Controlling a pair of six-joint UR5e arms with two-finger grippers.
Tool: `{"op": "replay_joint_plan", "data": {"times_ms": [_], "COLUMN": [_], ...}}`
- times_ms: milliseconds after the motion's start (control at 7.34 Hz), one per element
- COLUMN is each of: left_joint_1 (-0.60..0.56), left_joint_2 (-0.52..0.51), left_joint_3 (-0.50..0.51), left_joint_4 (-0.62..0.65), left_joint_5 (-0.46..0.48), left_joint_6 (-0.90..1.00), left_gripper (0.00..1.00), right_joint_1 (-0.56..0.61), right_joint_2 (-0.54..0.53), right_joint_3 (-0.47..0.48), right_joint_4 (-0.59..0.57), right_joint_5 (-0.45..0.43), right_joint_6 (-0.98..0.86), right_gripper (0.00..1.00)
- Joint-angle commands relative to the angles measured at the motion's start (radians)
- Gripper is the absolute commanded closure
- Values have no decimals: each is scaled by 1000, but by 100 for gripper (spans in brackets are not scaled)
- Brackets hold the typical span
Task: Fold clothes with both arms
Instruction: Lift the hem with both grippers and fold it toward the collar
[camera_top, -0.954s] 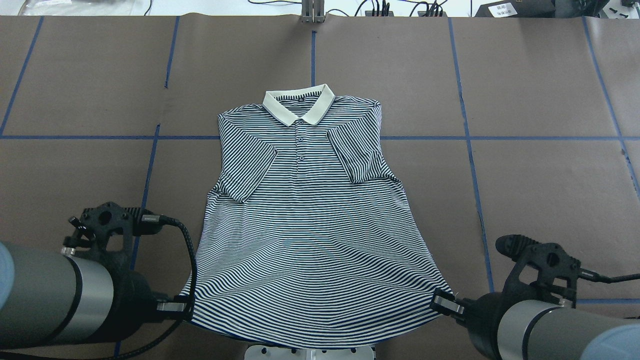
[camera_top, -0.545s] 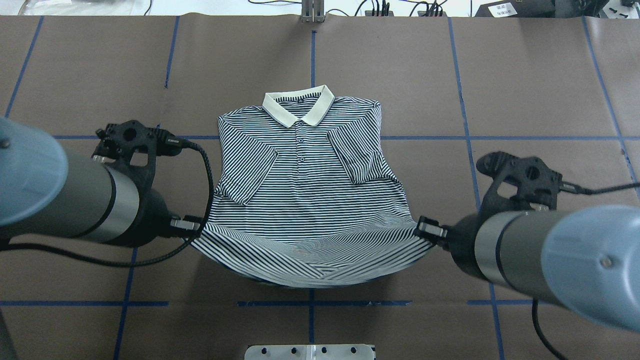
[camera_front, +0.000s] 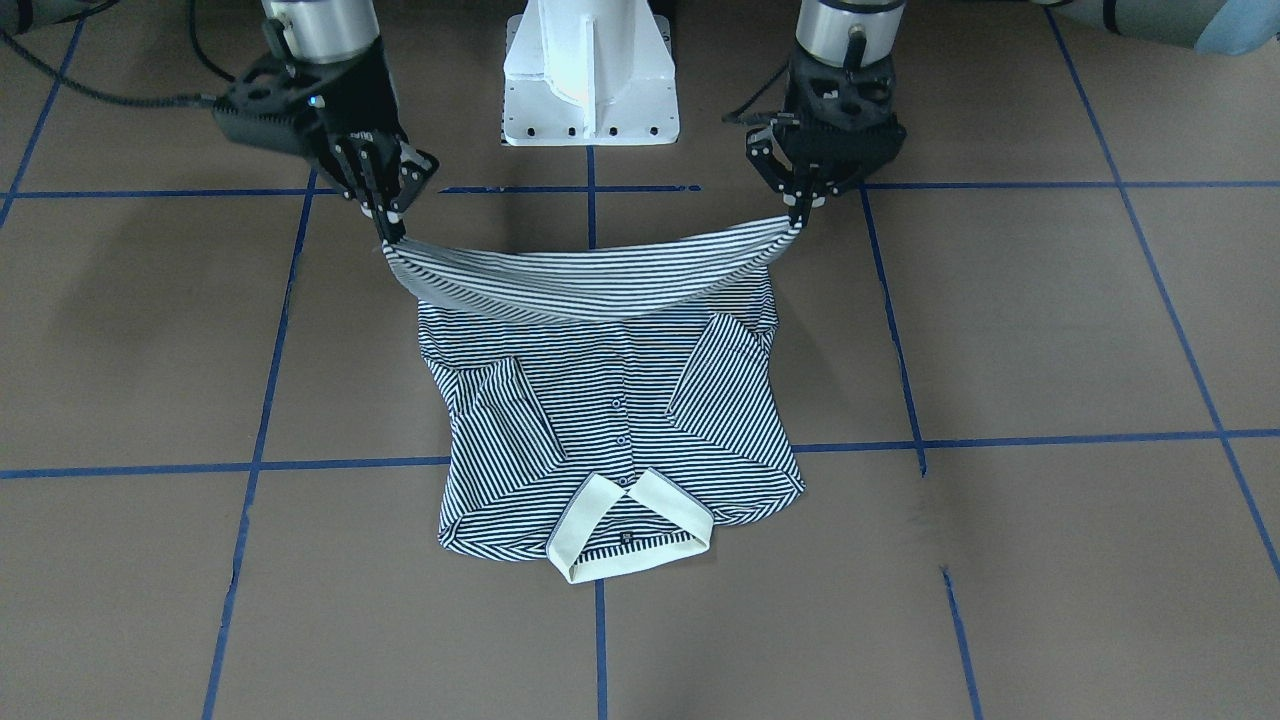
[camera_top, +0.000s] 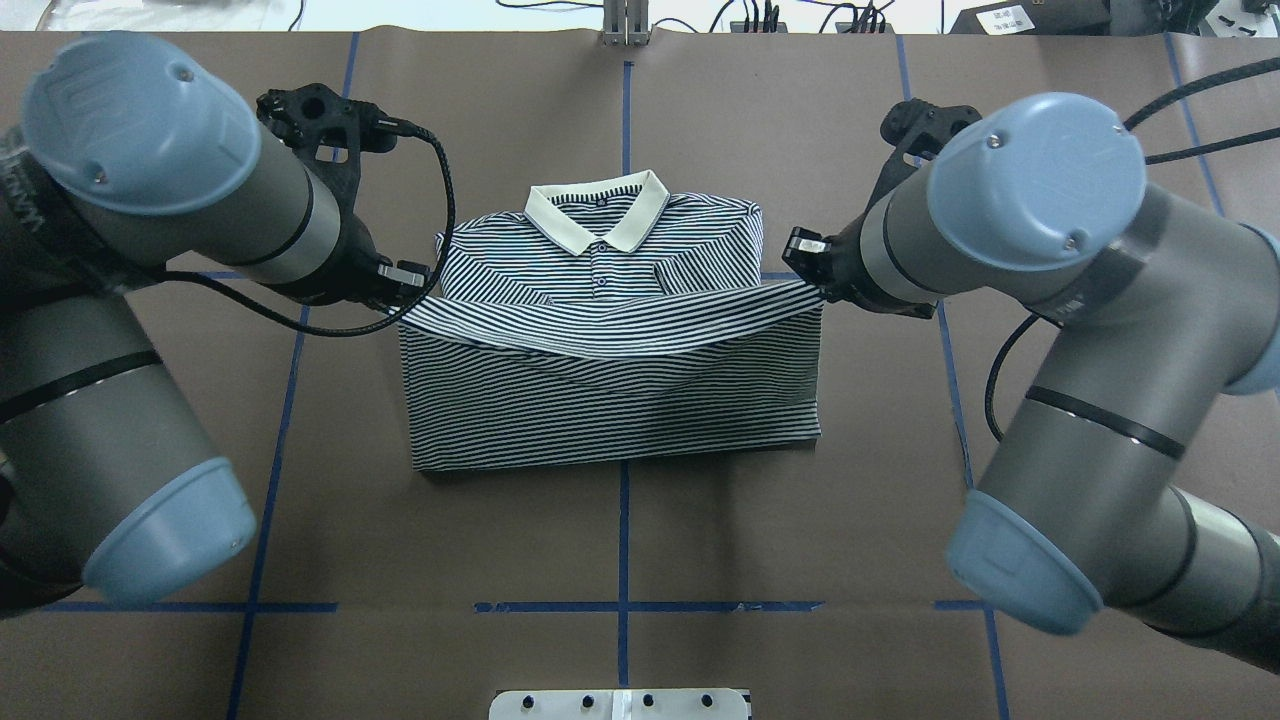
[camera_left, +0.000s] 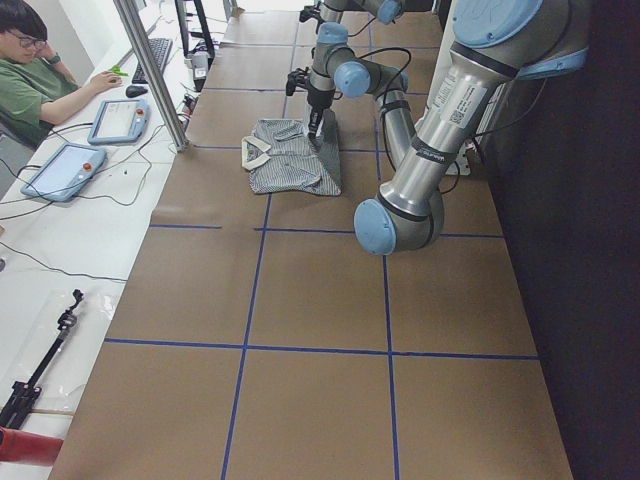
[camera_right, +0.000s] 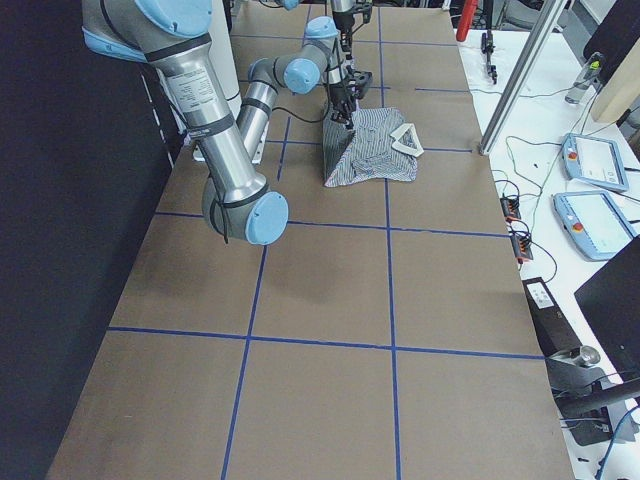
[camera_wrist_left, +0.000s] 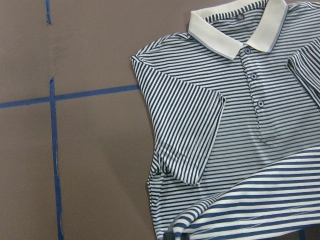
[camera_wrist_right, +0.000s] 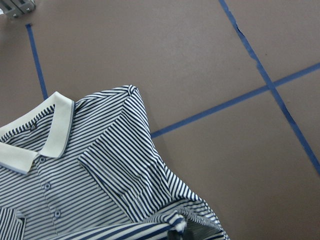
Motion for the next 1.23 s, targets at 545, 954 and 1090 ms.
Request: {"op": "replay_joint_plan", "data": {"times_ms": [545,954,1090], "left_joint_1": [-96,-95,-95], "left_joint_2": [-77,-101,-102], "left_joint_3": [568,693,693], "left_joint_4": [-509,-599,-599], "left_joint_5": [32,40,40], "left_joint_6": [50,48,48], "left_gripper": [100,100,100], "right_joint_1": [80,83,83], "right_joint_2": [176,209,209], "right_joint_3": [-628,-783,-783], "right_joint_4": [441,542,543], "right_joint_5": [-8,-24,-24], "right_joint_6": [-30,-30,-30], "right_gripper": [100,100,100]}}
